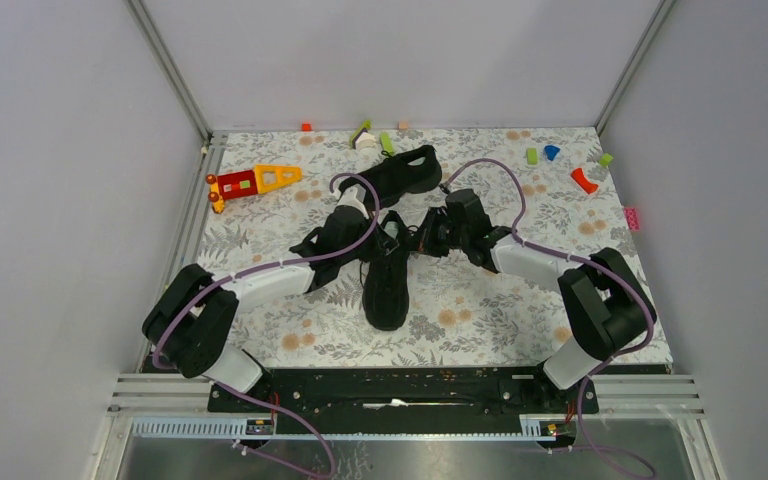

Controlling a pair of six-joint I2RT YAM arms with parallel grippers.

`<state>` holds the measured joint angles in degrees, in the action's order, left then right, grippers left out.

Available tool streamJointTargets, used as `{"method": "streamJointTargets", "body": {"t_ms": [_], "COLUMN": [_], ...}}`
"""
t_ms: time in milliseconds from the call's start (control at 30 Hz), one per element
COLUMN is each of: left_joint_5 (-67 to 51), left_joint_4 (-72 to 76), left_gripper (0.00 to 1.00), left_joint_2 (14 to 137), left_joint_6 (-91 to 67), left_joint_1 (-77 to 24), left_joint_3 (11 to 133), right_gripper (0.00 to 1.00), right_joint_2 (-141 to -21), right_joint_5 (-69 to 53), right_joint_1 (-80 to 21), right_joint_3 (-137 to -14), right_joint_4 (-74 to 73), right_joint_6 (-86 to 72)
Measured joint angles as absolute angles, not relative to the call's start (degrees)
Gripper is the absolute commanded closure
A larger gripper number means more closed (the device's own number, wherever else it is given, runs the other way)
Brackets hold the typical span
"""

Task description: Tie the shoes

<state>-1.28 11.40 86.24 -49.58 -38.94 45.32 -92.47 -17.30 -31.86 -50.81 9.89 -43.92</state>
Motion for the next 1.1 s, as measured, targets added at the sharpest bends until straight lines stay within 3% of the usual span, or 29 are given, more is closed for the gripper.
{"method": "streamJointTargets", "body": {"t_ms": [1100], "left_joint_5": [-9.8], "left_joint_4": [6.2], "left_gripper": [1.00], "left_joint_2": [87.7], "left_joint_6": [-51.8], "left_joint_1": [-39.3], "left_joint_3": [47.5], "right_gripper": [1.00], "right_joint_2": [-87.4], "right_joint_5": [-20.7], "right_joint_1": [-31.9], "right_joint_3": [-45.8], "right_joint_4": [15.8], "right_joint_6": [-44.0]}}
